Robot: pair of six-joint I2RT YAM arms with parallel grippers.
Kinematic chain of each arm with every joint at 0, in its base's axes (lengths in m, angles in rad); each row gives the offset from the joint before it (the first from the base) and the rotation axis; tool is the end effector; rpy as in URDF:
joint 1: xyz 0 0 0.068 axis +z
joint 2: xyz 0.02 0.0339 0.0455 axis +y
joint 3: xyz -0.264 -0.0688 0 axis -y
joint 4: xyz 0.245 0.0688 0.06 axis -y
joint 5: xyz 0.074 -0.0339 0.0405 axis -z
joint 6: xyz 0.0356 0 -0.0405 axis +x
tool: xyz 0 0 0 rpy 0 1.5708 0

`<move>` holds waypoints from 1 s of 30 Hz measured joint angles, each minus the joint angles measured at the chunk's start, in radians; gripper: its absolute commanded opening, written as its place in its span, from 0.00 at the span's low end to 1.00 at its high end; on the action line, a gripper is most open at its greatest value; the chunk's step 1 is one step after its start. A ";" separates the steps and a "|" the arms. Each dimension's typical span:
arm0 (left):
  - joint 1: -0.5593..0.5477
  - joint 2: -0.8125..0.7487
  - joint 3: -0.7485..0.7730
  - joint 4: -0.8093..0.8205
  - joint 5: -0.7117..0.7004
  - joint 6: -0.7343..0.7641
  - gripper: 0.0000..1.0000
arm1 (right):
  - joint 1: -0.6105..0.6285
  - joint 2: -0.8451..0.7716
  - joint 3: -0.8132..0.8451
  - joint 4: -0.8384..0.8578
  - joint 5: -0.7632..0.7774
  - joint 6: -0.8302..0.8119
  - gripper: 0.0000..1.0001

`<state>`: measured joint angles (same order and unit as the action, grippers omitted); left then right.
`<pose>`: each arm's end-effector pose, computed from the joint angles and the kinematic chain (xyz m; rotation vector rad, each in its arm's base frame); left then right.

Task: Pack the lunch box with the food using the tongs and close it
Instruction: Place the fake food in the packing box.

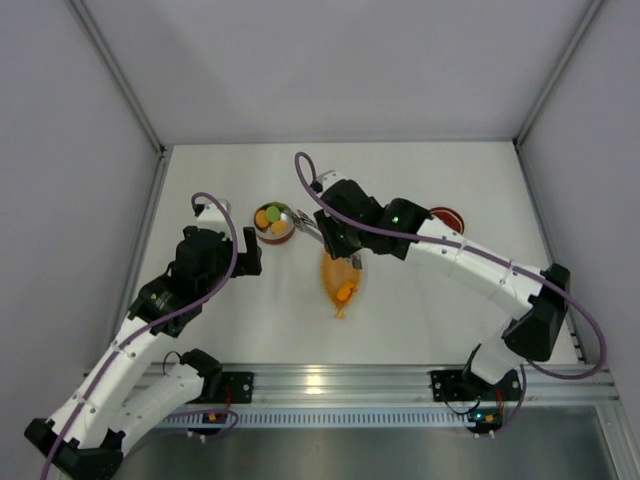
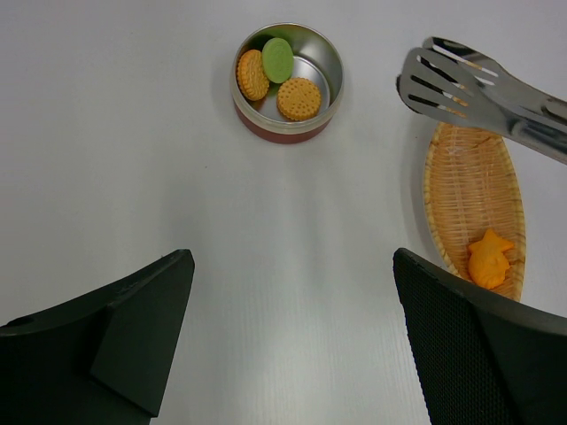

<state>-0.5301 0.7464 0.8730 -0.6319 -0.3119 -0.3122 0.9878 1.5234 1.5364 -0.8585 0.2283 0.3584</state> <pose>0.1402 -0.0695 0.3310 0.0339 2.0552 -0.1997 0.1850 0.2659 0.3591 -0.6477 2.3293 0.3548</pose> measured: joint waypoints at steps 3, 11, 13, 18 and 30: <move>0.000 0.000 0.000 0.000 0.000 0.000 0.99 | -0.001 0.105 0.120 0.003 -0.004 -0.014 0.27; 0.000 0.000 0.000 0.000 -0.001 0.000 0.99 | -0.009 0.354 0.332 -0.002 -0.020 -0.038 0.27; 0.000 0.000 0.000 0.000 -0.001 0.000 0.99 | -0.016 0.402 0.365 -0.002 -0.024 -0.043 0.26; 0.000 0.000 0.000 0.000 -0.002 0.000 0.99 | -0.034 0.477 0.417 -0.001 -0.024 -0.048 0.28; 0.000 0.000 0.000 0.000 -0.003 0.000 0.99 | -0.046 0.505 0.424 0.006 -0.017 -0.053 0.44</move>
<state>-0.5301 0.7460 0.8730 -0.6323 -0.3149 -0.3122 0.9417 2.0289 1.9602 -0.8528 0.2115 0.3054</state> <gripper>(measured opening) 0.990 0.439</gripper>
